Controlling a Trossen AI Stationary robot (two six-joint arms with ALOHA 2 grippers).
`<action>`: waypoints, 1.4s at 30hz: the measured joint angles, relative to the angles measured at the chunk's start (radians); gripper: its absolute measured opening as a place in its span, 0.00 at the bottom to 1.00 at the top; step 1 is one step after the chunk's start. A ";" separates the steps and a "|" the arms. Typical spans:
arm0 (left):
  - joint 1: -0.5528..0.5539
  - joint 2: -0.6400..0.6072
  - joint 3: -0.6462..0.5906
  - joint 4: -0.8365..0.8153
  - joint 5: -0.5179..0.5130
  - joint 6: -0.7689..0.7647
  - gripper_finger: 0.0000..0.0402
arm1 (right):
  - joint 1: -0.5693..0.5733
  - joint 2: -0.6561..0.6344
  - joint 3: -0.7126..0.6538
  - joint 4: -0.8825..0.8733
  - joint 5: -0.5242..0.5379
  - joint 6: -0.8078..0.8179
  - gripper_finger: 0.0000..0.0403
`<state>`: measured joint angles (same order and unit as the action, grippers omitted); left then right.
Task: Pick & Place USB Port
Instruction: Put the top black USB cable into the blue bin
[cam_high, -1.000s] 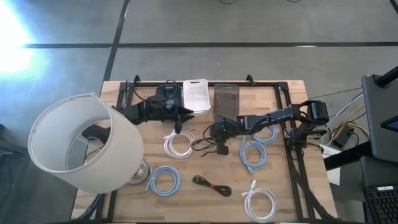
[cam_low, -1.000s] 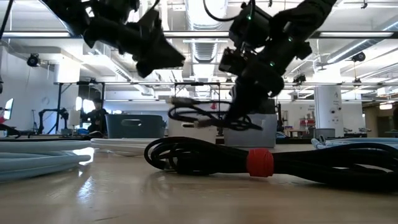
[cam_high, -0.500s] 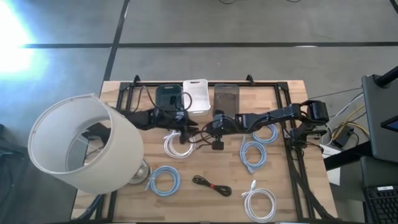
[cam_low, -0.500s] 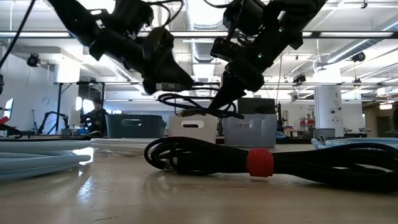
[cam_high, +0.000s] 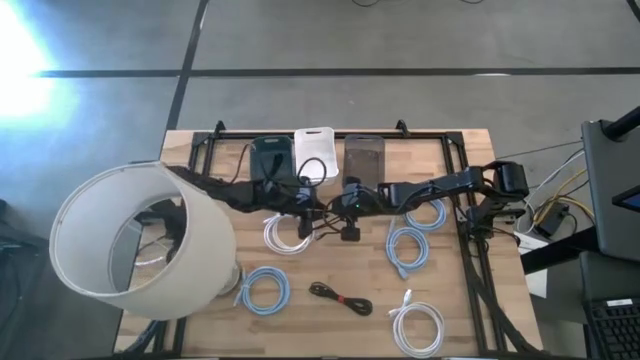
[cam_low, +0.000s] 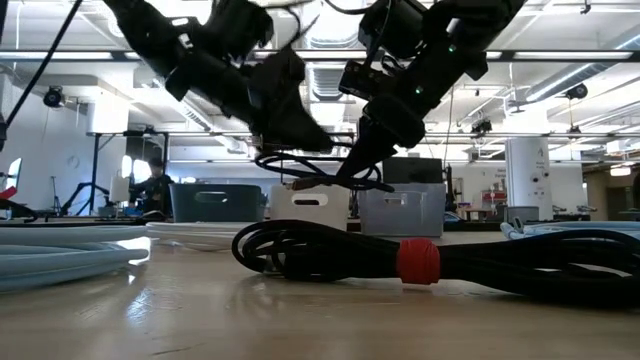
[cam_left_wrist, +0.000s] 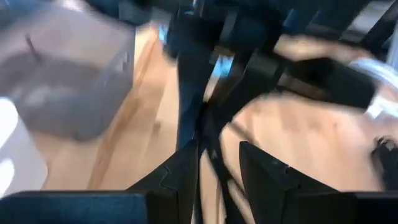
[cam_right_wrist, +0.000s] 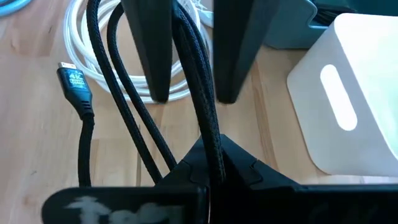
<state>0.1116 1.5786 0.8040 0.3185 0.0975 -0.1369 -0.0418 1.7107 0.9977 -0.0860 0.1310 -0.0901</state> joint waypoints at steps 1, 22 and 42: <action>0.000 0.009 0.000 -0.014 -0.009 -0.003 0.30 | 0.000 0.000 0.000 -0.001 0.000 0.000 0.03; 0.000 0.045 -0.006 -0.082 -0.110 0.053 0.18 | 0.000 0.002 0.002 0.000 -0.049 -0.029 0.03; 0.001 0.044 -0.008 -0.083 -0.130 0.062 0.04 | 0.001 0.002 0.003 -0.007 -0.038 0.004 0.21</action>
<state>0.1123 1.6226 0.7964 0.2352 -0.0322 -0.0750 -0.0410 1.7123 1.0004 -0.0934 0.0932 -0.0856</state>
